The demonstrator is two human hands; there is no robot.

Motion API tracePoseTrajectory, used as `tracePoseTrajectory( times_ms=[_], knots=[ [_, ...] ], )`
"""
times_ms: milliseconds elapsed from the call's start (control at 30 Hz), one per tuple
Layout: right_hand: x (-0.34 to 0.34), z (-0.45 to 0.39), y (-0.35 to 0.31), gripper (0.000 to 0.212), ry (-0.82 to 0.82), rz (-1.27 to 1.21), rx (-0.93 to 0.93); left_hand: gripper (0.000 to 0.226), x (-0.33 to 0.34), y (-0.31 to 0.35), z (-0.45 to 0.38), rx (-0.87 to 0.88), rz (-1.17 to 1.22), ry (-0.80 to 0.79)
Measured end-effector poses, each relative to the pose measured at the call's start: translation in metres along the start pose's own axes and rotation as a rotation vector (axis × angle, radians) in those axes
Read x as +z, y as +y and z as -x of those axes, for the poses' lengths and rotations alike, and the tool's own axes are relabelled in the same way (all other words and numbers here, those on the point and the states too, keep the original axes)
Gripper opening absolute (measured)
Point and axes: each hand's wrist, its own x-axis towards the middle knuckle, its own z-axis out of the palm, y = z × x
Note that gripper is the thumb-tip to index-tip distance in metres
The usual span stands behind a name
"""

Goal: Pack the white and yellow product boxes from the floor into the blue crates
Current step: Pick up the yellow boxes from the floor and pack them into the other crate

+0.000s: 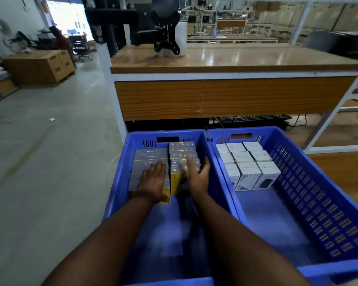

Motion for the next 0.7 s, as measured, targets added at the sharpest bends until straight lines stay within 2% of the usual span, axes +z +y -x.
tracePoseTrajectory(
  times_ms=[67,133,300,500,700],
  knots=[
    [0.004,-0.010,-0.001,0.055,0.013,-0.203,0.066,0.137,0.003,-0.001,-0.001,0.005,0.007,0.023],
    [0.003,-0.022,0.003,0.052,0.027,-0.310,0.152,0.137,0.005,-0.001,0.000,0.016,0.002,0.049],
    [0.008,-0.038,0.014,0.036,0.098,-0.264,0.209,0.137,0.006,-0.005,-0.004,0.046,-0.012,0.065],
    [0.009,-0.046,0.021,0.044,0.084,-0.349,0.270,0.136,0.008,-0.011,-0.013,0.057,0.043,0.027],
    [0.013,-0.053,0.025,0.037,0.106,-0.322,0.289,0.141,0.002,-0.013,-0.023,0.066,0.066,-0.047]
  ],
)
